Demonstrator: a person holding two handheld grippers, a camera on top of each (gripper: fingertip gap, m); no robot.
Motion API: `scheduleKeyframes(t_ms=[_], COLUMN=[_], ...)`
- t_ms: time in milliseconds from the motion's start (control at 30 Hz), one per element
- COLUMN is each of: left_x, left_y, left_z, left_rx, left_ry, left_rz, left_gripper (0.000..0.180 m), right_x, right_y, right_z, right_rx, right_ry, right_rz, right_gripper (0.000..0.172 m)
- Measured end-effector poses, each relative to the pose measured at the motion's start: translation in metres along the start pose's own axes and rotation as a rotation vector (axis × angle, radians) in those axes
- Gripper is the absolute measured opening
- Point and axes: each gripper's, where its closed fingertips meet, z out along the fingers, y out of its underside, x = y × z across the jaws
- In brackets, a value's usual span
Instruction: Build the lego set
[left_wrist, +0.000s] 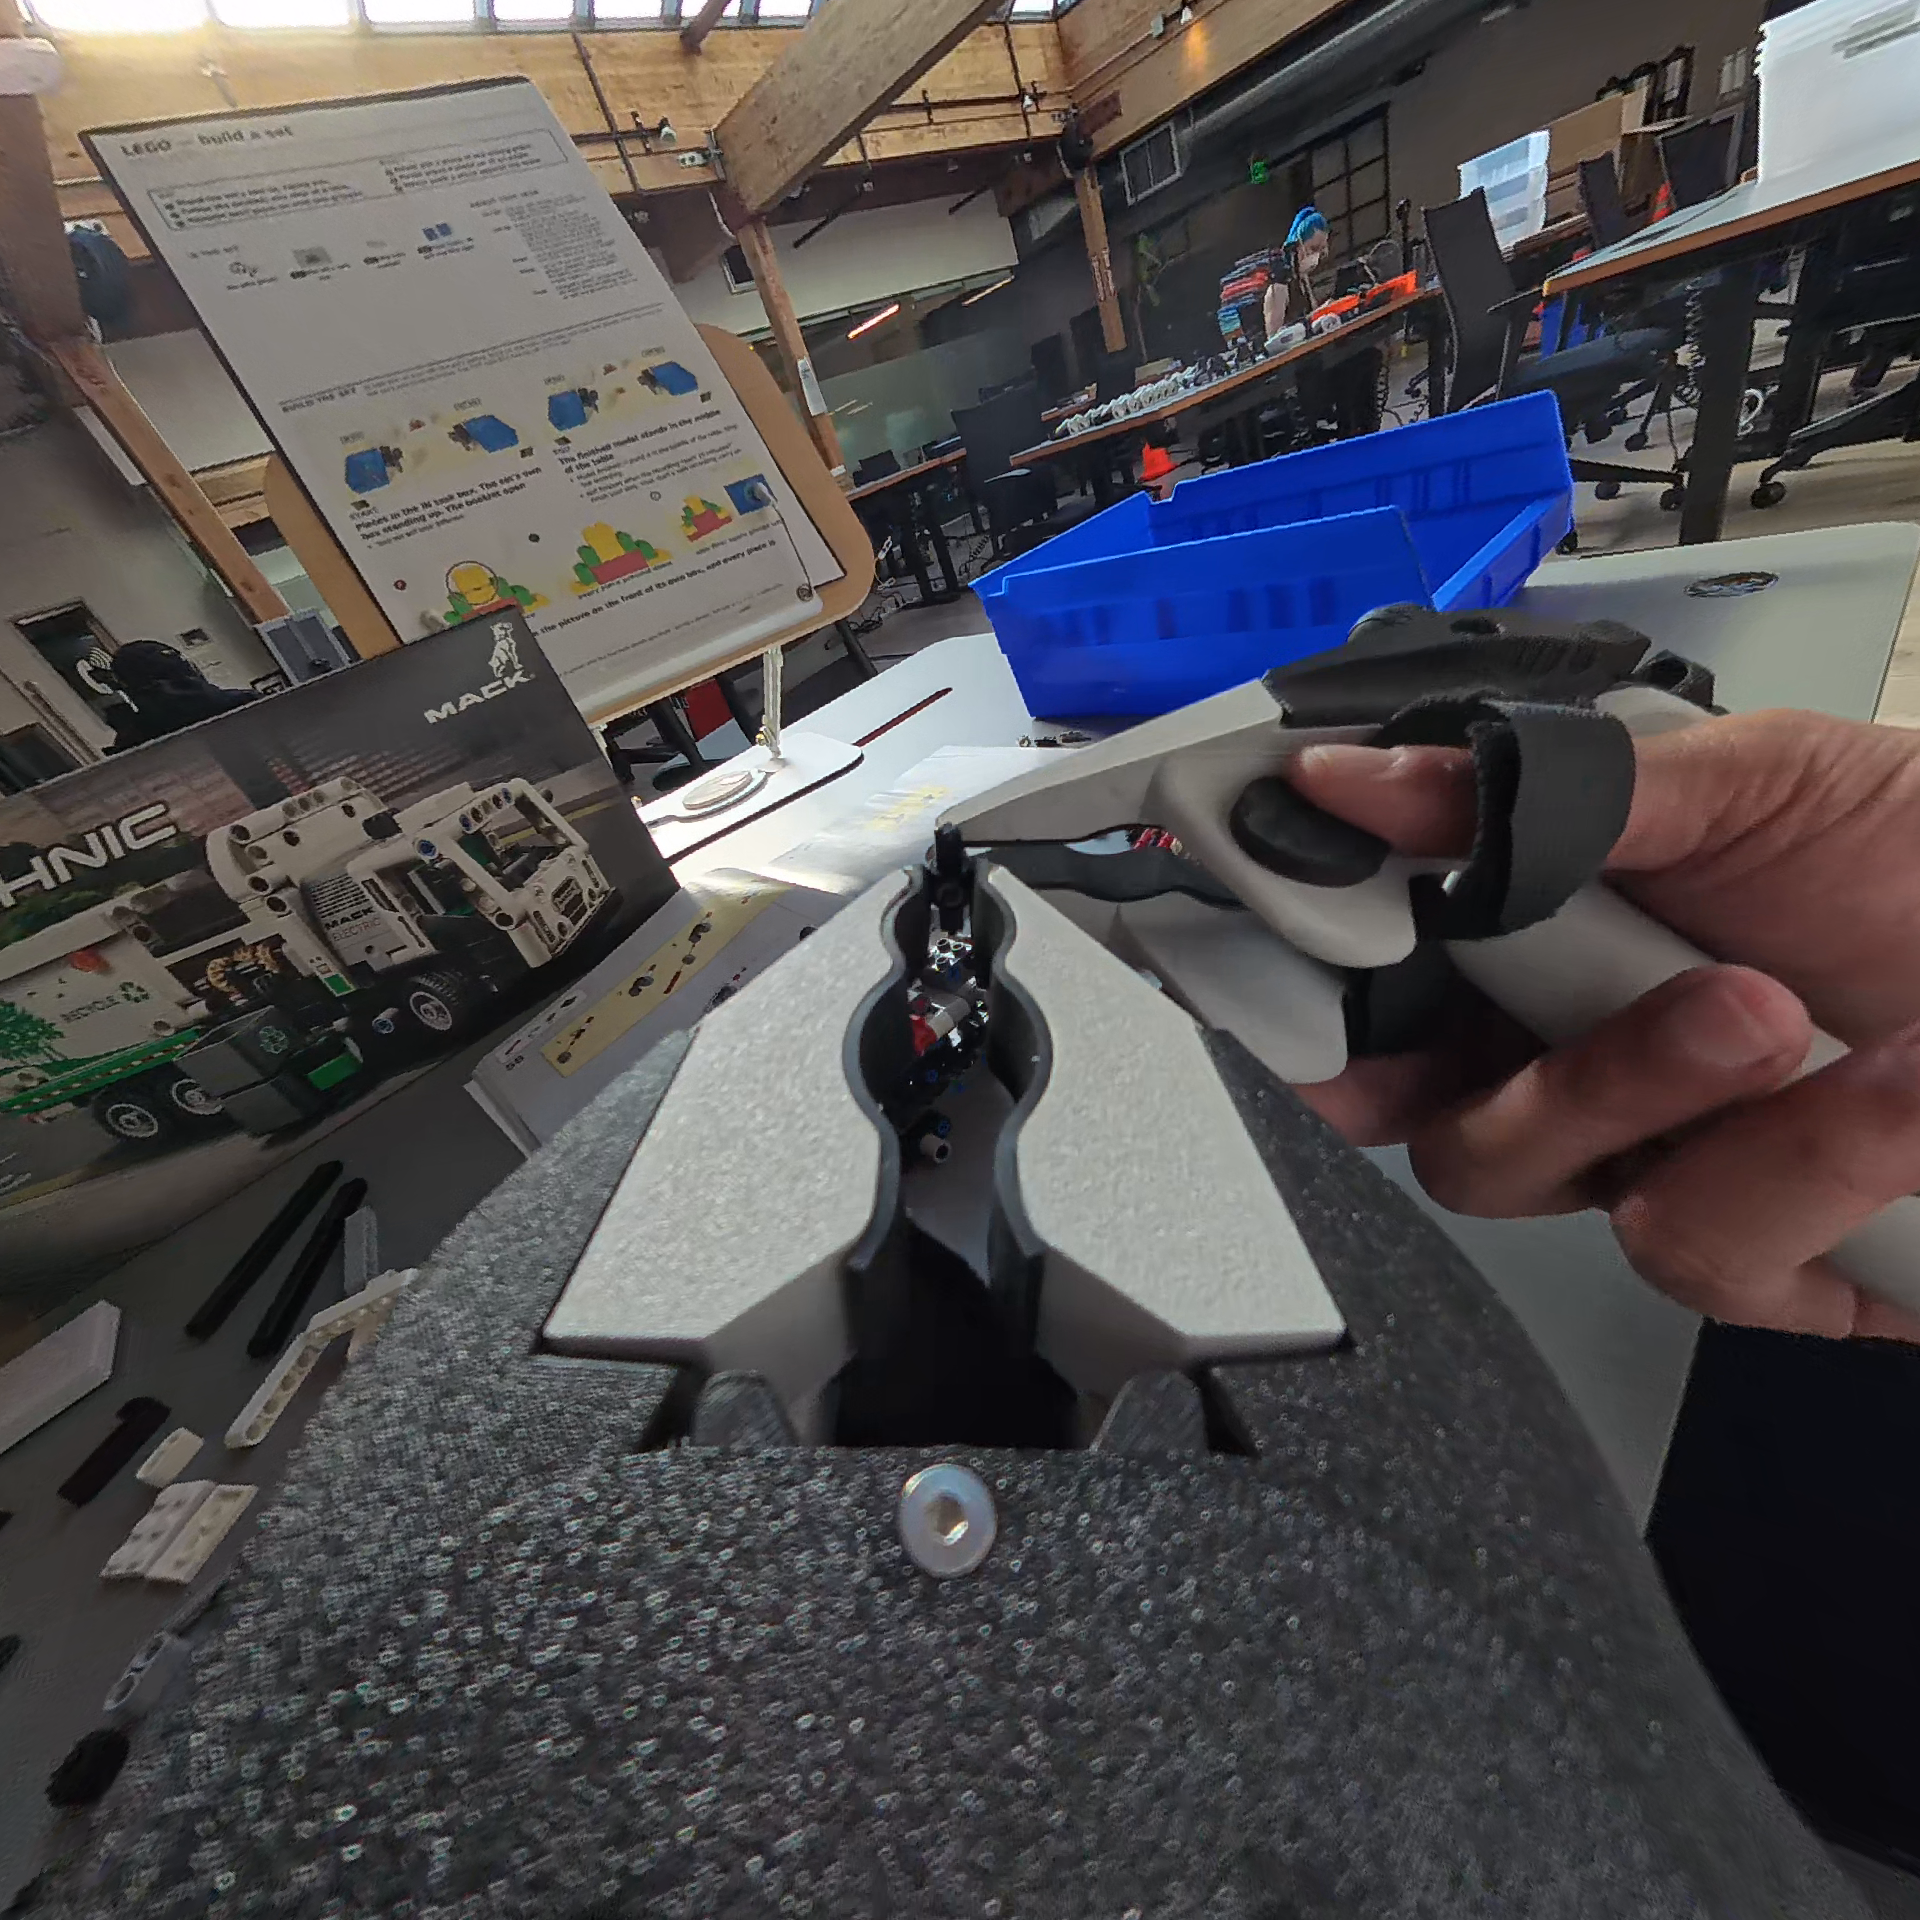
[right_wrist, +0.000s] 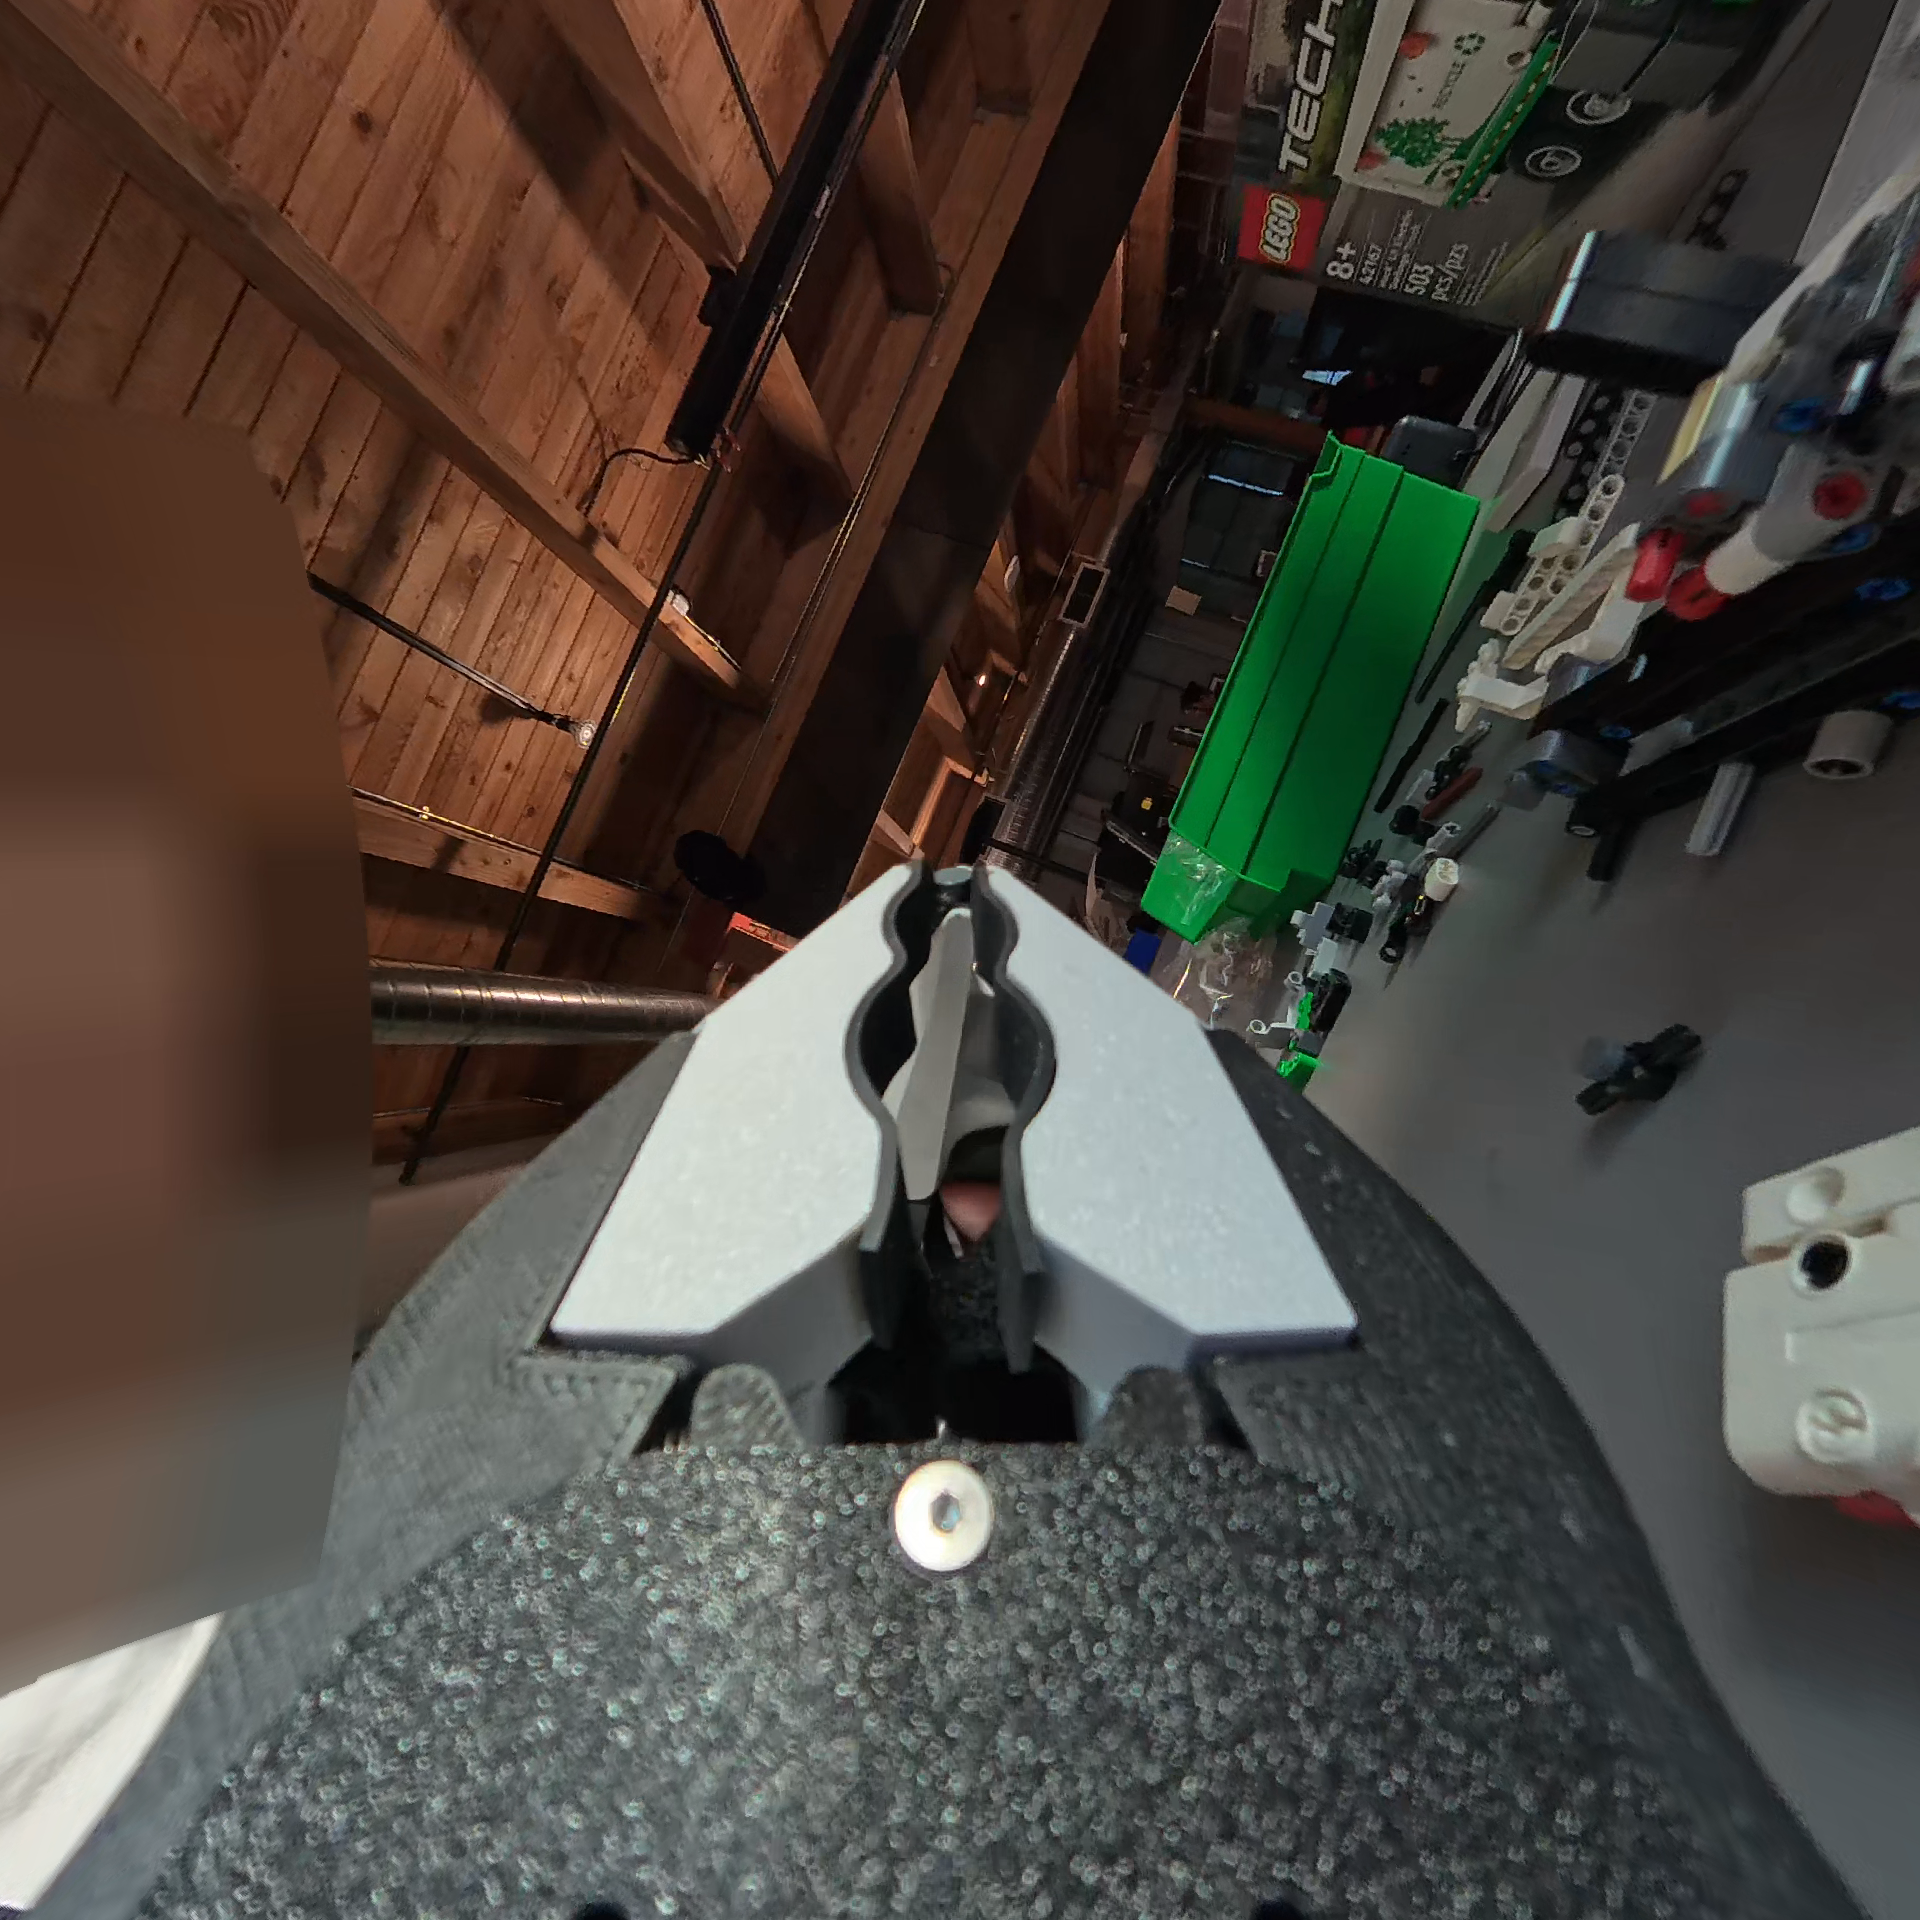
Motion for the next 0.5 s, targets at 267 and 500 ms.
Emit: scheduleKeyframes(t_ms=[267,500], left_x=[0.003,0.003], left_y=[-0.005,-0.017], left_z=[-0.001,-0.006], left_rx=[0.001,0.072], left_ry=[-0.005,-0.031], left_rz=[0.006,0.115], left_gripper=[0.004,0.004], right_x=[-0.005,-0.018], right_y=[0.002,0.005], right_z=[-0.003,-0.002], right_rx=[0.016,0.033], right_ry=[-0.002,-0.169], right_rz=[-0.069,0.125], right_gripper=[0.006,0.006])
